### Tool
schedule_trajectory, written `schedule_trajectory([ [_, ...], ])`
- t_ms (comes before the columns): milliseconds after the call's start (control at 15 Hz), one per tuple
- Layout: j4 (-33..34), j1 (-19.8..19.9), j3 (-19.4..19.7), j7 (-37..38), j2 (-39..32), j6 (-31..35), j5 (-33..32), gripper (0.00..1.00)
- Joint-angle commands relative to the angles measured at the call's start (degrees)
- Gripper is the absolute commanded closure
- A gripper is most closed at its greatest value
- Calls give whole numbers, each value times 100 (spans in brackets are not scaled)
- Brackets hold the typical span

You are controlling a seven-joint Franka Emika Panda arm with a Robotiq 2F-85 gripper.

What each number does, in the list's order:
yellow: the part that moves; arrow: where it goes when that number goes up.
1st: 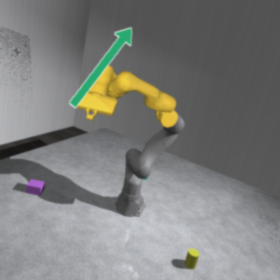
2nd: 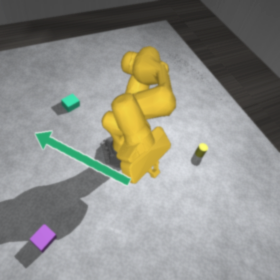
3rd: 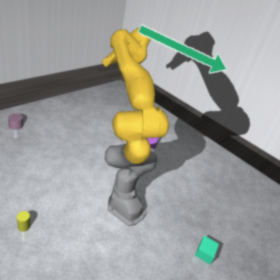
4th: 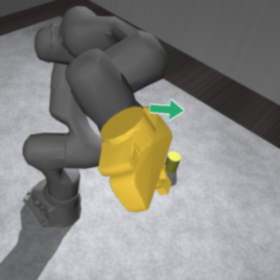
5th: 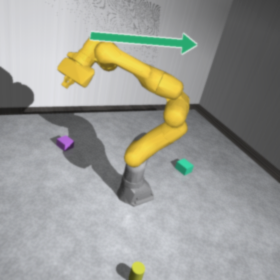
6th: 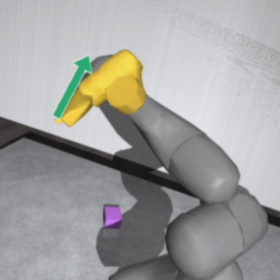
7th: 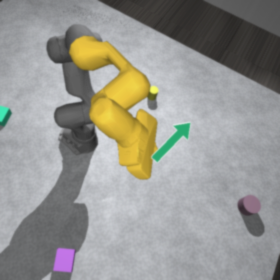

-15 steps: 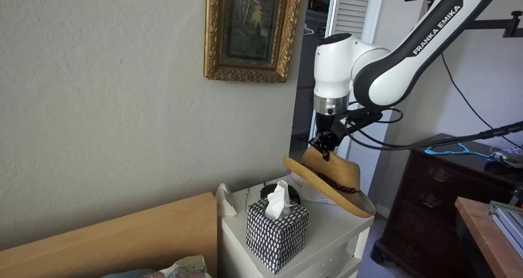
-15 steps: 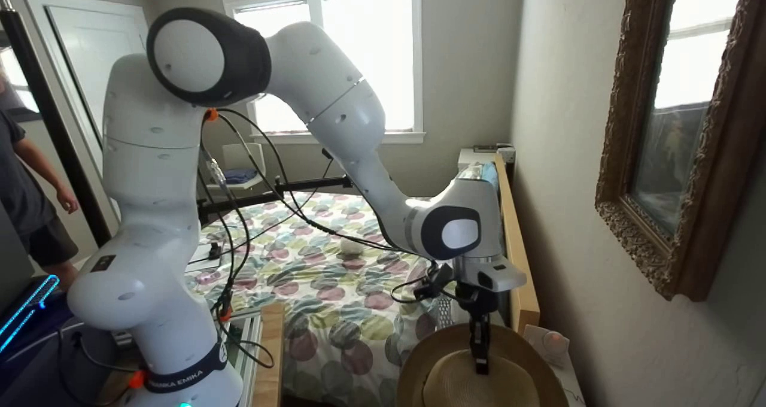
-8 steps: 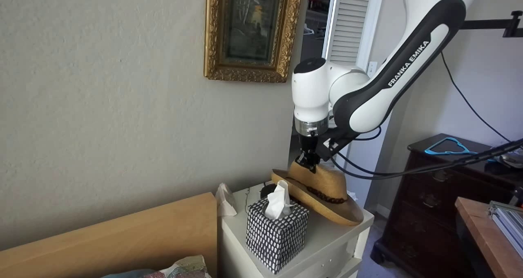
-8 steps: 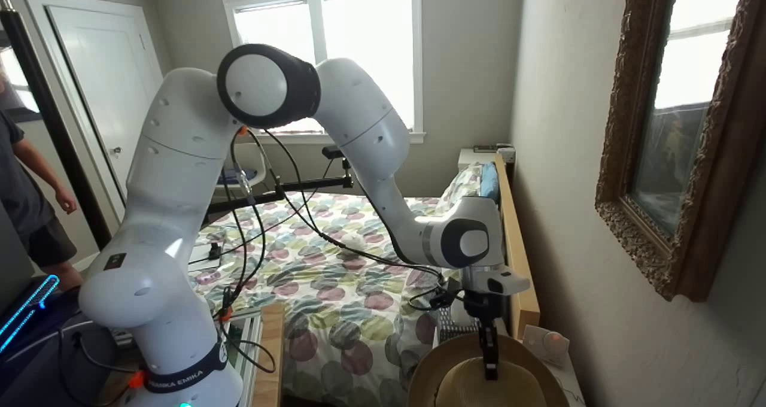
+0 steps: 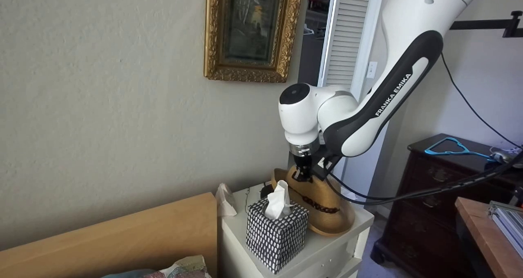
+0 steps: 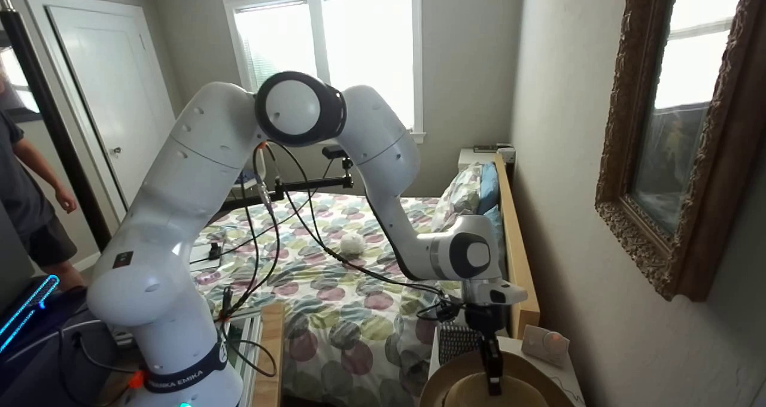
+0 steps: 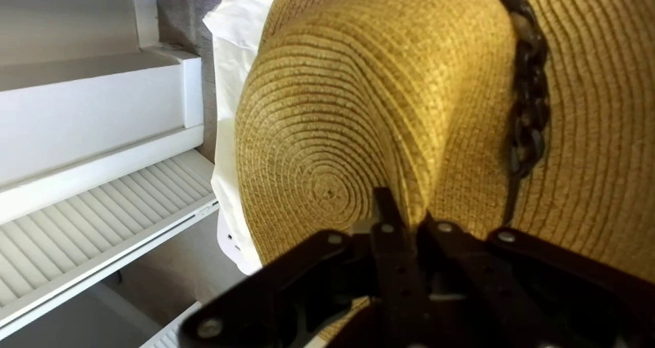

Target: Put the hat on the white table

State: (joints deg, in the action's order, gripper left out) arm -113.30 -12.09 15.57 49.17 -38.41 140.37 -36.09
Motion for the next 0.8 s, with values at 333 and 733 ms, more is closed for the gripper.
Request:
schedule_trajectory([
  [333, -104, -59, -22, 48, 575, -729, 71, 34],
  [733, -838, 188, -598, -66, 2222, -1299, 1036, 0],
])
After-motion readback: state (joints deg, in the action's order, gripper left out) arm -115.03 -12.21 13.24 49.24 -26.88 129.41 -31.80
